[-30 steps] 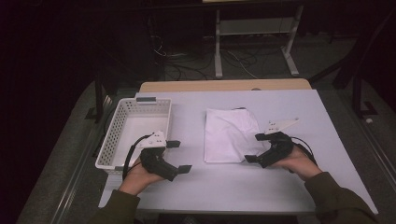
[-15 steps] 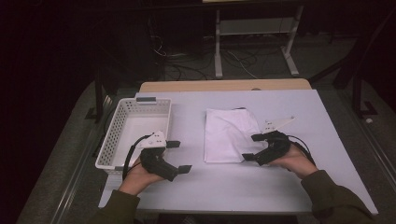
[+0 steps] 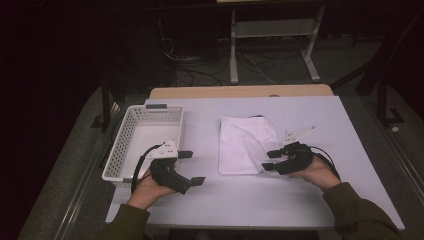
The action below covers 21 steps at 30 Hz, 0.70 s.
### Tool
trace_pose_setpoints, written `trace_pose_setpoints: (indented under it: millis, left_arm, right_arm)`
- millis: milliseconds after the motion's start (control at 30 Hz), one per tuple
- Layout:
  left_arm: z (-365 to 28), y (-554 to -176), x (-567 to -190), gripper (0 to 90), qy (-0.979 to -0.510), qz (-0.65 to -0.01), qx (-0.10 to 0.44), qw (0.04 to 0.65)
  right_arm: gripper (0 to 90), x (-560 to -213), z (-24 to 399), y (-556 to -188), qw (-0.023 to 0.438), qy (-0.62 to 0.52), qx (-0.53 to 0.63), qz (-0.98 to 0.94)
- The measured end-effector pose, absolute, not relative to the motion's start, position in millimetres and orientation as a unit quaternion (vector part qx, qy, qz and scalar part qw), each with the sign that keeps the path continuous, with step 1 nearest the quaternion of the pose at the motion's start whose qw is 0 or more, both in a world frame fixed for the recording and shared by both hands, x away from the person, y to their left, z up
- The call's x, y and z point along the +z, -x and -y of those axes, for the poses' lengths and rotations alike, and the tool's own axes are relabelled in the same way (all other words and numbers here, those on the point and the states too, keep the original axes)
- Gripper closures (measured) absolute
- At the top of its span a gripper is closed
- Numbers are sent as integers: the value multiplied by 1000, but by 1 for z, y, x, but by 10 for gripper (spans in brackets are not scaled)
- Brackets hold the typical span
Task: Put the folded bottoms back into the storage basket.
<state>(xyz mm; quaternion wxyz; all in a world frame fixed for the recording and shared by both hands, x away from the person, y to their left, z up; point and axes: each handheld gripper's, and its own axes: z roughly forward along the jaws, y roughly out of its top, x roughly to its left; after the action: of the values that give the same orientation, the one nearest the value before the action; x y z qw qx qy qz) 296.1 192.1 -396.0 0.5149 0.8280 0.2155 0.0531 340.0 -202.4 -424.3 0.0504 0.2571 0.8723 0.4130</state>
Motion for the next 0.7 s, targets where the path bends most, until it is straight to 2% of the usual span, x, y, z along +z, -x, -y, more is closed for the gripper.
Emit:
trace_pose_setpoints:
  millis: [400, 700]
  left_arm:
    - [-192, -296, -396, 0, -828, -216, 53, 515]
    - [-192, -296, -396, 0, -828, -216, 53, 514]
  right_arm:
    - [458, -434, 201, -341, 61, -253, 383, -886]
    - [412, -448, 196, -339, 75, -239, 340, -906]
